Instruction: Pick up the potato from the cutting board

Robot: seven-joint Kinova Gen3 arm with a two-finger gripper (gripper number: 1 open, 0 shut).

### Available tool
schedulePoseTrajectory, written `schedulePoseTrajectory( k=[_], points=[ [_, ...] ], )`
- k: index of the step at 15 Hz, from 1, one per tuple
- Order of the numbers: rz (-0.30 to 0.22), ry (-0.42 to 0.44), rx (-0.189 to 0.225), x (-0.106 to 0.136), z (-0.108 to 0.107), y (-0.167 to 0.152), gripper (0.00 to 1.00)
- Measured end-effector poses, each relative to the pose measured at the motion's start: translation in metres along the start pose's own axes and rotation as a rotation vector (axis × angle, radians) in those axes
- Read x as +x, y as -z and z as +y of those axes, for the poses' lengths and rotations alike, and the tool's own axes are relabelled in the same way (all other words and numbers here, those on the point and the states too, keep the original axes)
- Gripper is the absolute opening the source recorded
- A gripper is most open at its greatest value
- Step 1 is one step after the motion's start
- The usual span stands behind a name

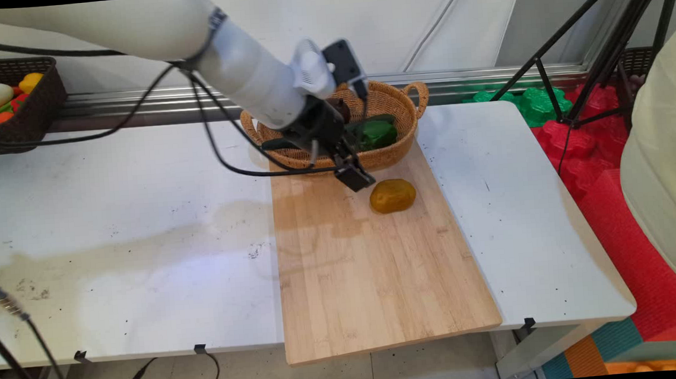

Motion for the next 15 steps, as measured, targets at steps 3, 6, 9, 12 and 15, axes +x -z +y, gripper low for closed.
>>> schedulePoseTrajectory(
  k=[3, 6, 9, 12, 15],
  points=[
    [-0.029, 0.013, -0.007, 0.008, -0.002, -0.030, 1.00],
    [-0.052, 0.021, -0.020, 0.016, -0.002, -0.057, 1.00],
    [-0.082, 0.037, -0.039, 0.024, 0.000, -0.092, 1.00],
    [-0.098, 0.047, -0.049, 0.028, 0.002, -0.111, 1.00],
    [-0.111, 0.058, -0.055, 0.030, 0.004, -0.127, 1.00]
  ],
)
